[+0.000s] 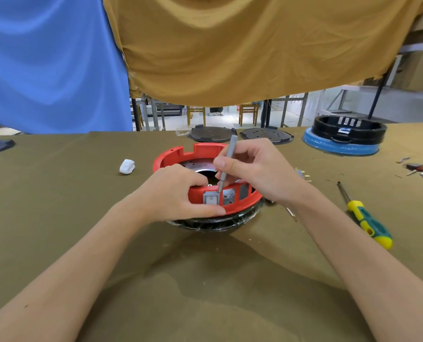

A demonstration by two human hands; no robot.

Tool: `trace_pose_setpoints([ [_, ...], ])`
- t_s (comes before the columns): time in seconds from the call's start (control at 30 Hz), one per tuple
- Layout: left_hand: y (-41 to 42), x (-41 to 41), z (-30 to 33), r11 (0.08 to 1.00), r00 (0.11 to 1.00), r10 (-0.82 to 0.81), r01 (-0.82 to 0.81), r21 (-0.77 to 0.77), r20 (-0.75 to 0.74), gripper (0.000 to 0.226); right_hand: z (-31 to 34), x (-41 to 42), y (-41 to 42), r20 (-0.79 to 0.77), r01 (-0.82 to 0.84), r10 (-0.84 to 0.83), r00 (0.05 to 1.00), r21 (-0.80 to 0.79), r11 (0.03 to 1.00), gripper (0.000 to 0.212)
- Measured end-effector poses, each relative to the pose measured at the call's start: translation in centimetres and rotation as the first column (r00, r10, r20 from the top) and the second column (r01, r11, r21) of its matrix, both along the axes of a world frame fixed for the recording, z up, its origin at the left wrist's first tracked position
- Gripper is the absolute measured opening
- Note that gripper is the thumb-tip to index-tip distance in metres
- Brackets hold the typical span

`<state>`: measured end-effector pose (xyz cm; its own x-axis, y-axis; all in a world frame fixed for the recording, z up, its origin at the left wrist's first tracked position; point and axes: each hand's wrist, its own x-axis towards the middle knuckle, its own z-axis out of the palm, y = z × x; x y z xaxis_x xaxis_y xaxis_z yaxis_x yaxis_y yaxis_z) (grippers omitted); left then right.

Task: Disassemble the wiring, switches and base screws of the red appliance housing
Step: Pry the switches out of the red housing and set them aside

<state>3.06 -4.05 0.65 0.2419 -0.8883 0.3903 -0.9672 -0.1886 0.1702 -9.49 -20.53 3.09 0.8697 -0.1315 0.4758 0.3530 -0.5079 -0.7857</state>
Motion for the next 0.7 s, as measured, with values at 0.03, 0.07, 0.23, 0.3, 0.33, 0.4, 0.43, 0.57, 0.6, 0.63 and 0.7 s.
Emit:
trace_pose_setpoints([
  [0.03,0.0,-0.1,0.0,1.0,1.0,-0.006,0.006,-0.008,-0.008,0.048,0.0,0.0,0.1,0.0,-0.001,0.001,1.0,0.005,1.0,0.012],
  [0.07,-0.1,-0.1,0.0,1.0,1.0,-0.013,0.013,-0.016,-0.017,0.049,0.0,0.0,0.2,-0.007,0.003,-0.002,1.0,0.013,1.0,0.012],
  [0.23,-0.2,-0.2,-0.1,1.0,1.0,-0.016,0.016,-0.026,-0.007,0.049,0.2,0.3,0.2,-0.147,0.086,-0.076,0.986,0.066,0.994,0.022],
  [0.3,-0.2,-0.1,-0.2,0.999,1.0,-0.022,0.022,-0.029,-0.001,0.048,0.5,0.4,0.2,-0.205,0.106,-0.09,0.975,0.071,0.992,0.027],
  [0.33,-0.3,-0.1,-0.2,0.999,1.0,-0.022,0.022,-0.032,0.001,0.049,0.7,0.5,0.1,-0.228,0.111,-0.092,0.969,0.072,0.991,0.029],
  [0.4,-0.3,0.0,-0.2,0.999,1.0,-0.021,0.021,-0.037,0.006,0.052,1.0,0.7,0.0,-0.267,0.118,-0.099,0.959,0.055,0.992,0.031],
  [0.43,-0.3,0.0,-0.2,0.999,1.0,-0.023,0.023,-0.038,0.006,0.052,1.0,0.9,-0.1,-0.282,0.122,-0.106,0.954,0.04,0.992,0.032],
  [0.57,-0.1,-0.3,0.0,0.998,0.999,-0.042,0.041,-0.044,-0.02,0.047,0.3,0.9,-0.1,-0.229,0.146,-0.133,0.964,0.043,0.988,0.031],
  [0.6,0.0,-0.2,0.2,0.998,0.998,-0.049,0.048,-0.042,-0.032,0.047,0.0,0.7,0.0,-0.171,0.147,-0.132,0.976,0.075,0.986,0.029],
  [0.63,0.1,-0.2,0.4,0.998,0.997,-0.054,0.053,-0.027,-0.045,0.047,-0.3,0.6,0.0,-0.102,0.139,-0.126,0.987,0.128,0.982,0.027],
  [0.7,0.3,0.2,0.7,0.998,0.995,-0.061,0.062,0.009,-0.074,0.046,-0.6,0.4,0.1,0.031,0.101,-0.109,0.994,0.202,0.974,0.024],
])
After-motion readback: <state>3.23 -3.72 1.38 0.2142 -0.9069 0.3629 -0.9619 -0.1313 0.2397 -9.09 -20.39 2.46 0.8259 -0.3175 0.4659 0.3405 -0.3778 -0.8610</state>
